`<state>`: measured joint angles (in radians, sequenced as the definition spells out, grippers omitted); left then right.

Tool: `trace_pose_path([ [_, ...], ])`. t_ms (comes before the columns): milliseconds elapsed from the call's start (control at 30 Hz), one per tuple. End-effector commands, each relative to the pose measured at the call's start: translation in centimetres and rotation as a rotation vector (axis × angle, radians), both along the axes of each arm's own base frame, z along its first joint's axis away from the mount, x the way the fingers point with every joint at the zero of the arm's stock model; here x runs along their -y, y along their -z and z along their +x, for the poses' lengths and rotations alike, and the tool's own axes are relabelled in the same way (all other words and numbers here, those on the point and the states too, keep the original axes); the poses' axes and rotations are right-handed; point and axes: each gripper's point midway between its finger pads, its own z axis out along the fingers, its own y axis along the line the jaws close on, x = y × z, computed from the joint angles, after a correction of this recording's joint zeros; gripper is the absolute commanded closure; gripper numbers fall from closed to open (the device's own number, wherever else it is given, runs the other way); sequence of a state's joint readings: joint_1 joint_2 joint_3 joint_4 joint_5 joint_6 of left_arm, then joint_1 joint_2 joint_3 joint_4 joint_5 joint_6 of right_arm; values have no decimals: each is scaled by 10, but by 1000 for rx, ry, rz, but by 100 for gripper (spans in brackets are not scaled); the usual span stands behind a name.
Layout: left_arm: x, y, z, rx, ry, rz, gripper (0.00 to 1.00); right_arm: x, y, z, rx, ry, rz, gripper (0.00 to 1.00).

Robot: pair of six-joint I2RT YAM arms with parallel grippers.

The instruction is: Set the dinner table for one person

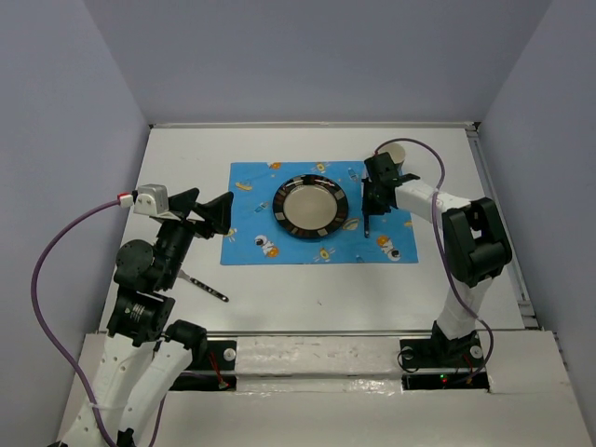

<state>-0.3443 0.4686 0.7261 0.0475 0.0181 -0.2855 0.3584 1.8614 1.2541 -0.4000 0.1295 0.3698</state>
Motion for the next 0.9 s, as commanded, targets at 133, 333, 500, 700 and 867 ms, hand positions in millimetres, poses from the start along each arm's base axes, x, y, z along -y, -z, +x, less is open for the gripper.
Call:
trace_pose_path([
  [133,-1,-8,0,40,1,-2,1,-1,0,11,6,11,15,87],
  [333,0,-8,-1,42,4,-2,1,1,0,10,2,6,4,85],
  [500,-1,-8,0,40,2,-1,1,-1,-3,9,2,-2,12,80],
  [700,0,-7,0,38,2,-2,1,-4,-19,10,29,-10,37,71],
  [867,-1,-7,1,36,1,0,1,-10,-39,8,64,-35,75,64],
])
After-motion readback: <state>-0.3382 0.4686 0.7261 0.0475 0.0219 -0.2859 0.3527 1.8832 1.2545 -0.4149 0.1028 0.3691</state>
